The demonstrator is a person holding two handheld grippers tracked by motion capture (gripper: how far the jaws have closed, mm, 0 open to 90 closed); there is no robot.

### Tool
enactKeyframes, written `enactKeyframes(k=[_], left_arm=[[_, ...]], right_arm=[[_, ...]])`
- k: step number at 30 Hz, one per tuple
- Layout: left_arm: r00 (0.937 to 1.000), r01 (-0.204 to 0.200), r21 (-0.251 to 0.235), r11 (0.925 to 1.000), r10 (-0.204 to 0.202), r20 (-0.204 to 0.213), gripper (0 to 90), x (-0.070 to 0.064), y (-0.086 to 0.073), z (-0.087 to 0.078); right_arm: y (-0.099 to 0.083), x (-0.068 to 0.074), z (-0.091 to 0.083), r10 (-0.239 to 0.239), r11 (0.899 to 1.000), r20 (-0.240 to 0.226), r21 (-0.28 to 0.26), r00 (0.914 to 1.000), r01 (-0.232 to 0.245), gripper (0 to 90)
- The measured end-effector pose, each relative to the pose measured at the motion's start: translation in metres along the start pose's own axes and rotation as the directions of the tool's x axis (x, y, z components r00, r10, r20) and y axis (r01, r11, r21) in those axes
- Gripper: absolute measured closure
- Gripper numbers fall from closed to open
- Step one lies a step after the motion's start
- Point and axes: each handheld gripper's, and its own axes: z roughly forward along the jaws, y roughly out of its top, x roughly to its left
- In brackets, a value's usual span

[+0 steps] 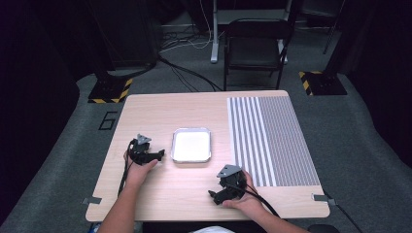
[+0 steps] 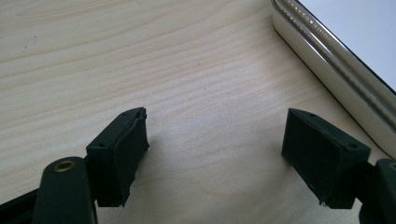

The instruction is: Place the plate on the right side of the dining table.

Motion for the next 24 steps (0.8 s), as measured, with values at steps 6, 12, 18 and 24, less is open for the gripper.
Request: enactKeyframes(k=[6, 12, 18, 24], left_arm=[[1.0, 0.0, 0.001, 1.0, 0.0, 0.001, 21.2, -0.0003, 0.0002, 0.0003], [1.0, 0.0, 0.001, 1.0, 0.0, 0.0, 21.3, -0.0004, 0.0002, 0.0003], [1.0, 0.005, 0.0, 1.0, -0.005, -0.002, 22.2, -0.0003, 0.0001, 0.0001], [0.9998, 0.018, -0.005, 0.9998, -0.018, -0.01, 24.9, -0.0001, 0.0001, -0.0001]], right_arm=[[0.0001, -0.0003, 0.0002, -0.003, 1.0, -0.001, -0.002, 1.0, 0.003, 0.0], [0.0002, 0.0005, 0.0, 0.006, 1.0, 0.0, 0.003, 1.0, -0.006, 0.0], [0.0005, -0.0001, 0.0005, 0.001, 1.0, 0.004, -0.002, 1.0, -0.001, 0.1], [0.0006, -0.0002, 0.0001, 0.007, 1.0, 0.0, 0.0, 1.0, -0.007, 0.7]])
